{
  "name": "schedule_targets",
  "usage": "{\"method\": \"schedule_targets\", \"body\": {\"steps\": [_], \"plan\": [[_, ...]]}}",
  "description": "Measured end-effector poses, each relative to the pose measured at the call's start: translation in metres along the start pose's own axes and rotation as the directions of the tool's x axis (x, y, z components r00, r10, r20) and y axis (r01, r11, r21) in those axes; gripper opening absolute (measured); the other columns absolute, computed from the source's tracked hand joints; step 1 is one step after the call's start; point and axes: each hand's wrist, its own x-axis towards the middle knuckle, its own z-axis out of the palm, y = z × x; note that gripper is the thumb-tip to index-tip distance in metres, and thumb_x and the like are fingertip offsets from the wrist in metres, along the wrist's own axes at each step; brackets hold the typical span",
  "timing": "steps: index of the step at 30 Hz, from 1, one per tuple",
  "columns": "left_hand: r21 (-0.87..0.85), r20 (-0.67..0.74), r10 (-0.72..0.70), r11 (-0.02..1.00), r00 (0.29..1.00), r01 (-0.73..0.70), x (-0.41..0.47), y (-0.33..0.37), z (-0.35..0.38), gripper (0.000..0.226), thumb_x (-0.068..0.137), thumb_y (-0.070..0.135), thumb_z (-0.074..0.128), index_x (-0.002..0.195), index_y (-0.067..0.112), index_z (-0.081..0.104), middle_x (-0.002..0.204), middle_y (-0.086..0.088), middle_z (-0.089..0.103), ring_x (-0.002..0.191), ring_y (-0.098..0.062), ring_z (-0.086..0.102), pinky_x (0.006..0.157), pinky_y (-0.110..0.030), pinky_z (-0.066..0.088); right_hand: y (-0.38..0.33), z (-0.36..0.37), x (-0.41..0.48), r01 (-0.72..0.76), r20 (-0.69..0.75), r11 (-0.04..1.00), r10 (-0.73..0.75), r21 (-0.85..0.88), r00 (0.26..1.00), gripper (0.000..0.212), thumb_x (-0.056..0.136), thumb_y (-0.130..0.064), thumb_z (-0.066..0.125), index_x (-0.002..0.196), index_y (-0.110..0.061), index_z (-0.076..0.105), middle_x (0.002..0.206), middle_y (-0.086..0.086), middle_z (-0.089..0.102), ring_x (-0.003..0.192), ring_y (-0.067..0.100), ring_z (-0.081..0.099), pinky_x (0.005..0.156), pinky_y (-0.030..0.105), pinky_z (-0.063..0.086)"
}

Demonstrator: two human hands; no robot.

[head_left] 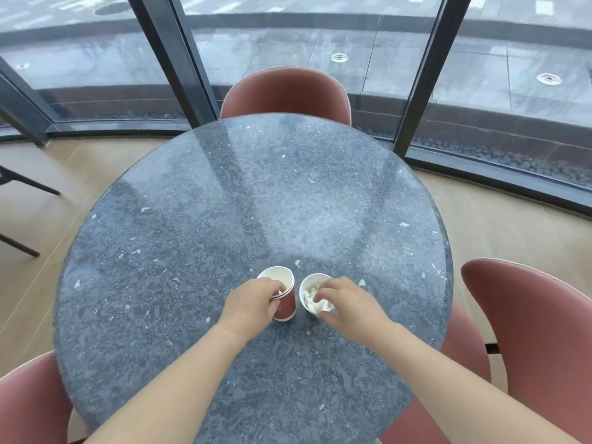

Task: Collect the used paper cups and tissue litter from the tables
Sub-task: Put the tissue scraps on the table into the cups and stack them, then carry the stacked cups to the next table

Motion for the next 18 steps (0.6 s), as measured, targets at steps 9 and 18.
{"method": "schedule_targets", "body": {"steps": [9,18], "plan": [[0.014,-0.041,-0.049,0.999,0.998,0.049,-0.038,0.024,0.004,0.024,0.089,0.025,0.053,0.111,0.034,0.058,0.107,0.013,0.062,0.105,-0.012,0.054,0.080,-0.033,0.049,0.001,-0.002,-0.006,0.035,0.041,0.991,-0.030,-0.129,0.999,0.021,0.087,-0.011,0.052,0.105,-0.019,0.061,0.121,-0.005,0.051,0.111,0.020,0.043,0.080,0.039,0.048],[0.007,-0.075,-0.040,0.999,0.996,0.041,-0.060,0.031,-0.002,0.024,0.087,0.023,0.055,0.109,0.031,0.061,0.106,0.011,0.064,0.102,-0.013,0.056,0.079,-0.035,0.050,0.000,0.009,-0.016,-0.062,-0.057,0.989,0.055,-0.132,0.997,0.021,0.086,-0.007,0.048,0.103,-0.014,0.058,0.109,0.001,0.054,0.106,0.023,0.046,0.071,0.036,0.045]]}}
